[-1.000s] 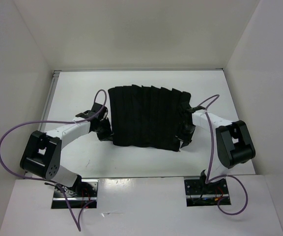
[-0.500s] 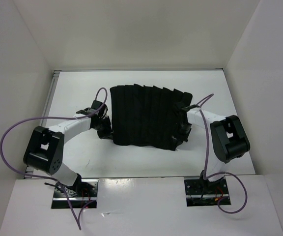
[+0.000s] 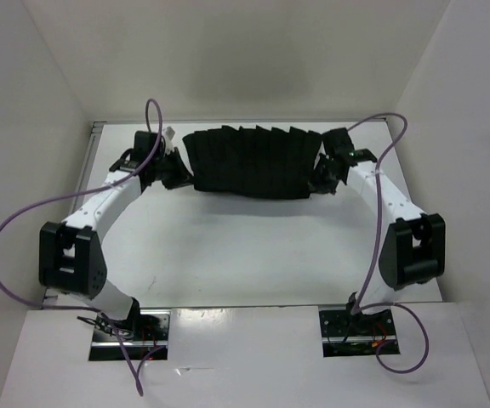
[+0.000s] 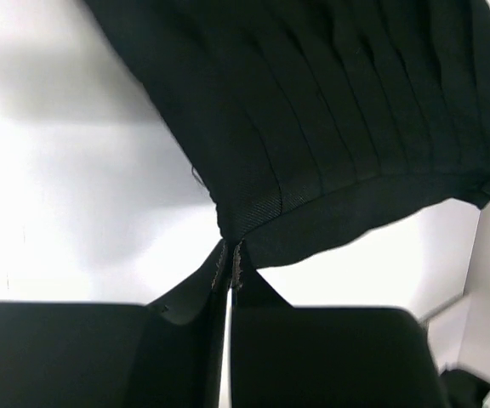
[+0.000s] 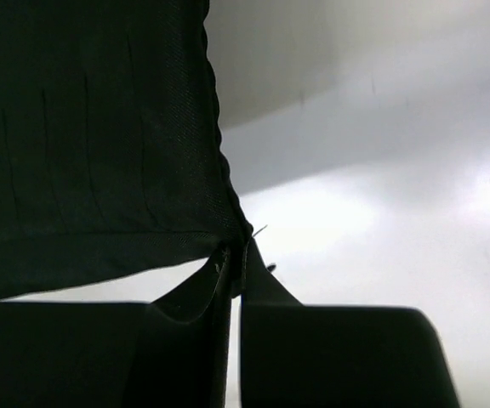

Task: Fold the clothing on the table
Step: Fold the skirt

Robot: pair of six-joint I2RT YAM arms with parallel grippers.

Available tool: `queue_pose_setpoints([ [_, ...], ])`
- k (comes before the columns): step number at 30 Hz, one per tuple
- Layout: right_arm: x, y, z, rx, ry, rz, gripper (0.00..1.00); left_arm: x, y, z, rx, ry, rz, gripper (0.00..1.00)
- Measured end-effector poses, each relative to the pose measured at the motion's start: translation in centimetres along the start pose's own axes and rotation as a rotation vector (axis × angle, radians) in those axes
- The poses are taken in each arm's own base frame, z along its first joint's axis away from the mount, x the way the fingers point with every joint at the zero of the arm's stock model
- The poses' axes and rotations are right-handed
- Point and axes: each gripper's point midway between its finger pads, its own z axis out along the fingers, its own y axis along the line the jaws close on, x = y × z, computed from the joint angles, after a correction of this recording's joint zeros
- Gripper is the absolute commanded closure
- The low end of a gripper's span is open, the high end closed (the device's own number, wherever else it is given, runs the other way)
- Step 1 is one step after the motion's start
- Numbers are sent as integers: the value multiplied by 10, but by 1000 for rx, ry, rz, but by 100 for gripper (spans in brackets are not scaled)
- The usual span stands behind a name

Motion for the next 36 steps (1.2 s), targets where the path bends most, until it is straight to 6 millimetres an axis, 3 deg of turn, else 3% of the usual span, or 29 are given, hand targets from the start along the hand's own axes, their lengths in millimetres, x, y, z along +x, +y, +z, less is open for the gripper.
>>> queue_pose_setpoints([
  [4, 72, -20, -23, -8, 117, -37, 100, 55, 14, -34, -6, 59, -33, 100],
  [7, 104, -19, -70, -86, 131, -52, 100, 81, 9, -82, 19, 16, -61, 100],
  [10, 103, -14, -121, -202, 43, -29, 100, 79, -14, -137, 93, -127, -50, 100],
  [13, 101, -15, -145, -260, 5, 5, 100, 73, -31, -166, 155, -213, -30, 100],
  [16, 98, -18, -132, -229, 39, 30, 100, 66, -27, -146, 117, -159, -51, 100],
  [21, 100, -24, -84, -113, 148, 43, 99, 76, 14, -85, -42, 4, -108, 100],
  [24, 102, -23, -72, -95, 177, 39, 99, 79, 22, -79, -75, 25, -111, 100],
  [29, 96, -18, -73, -111, 160, 38, 100, 69, 22, -77, -79, -1, -83, 100],
  [31, 88, -12, -74, -119, 143, 36, 100, 49, 19, -67, -93, 11, -64, 100],
  [36, 36, 20, -65, -144, 28, 26, 100, -42, 7, -23, -75, -45, -10, 100],
])
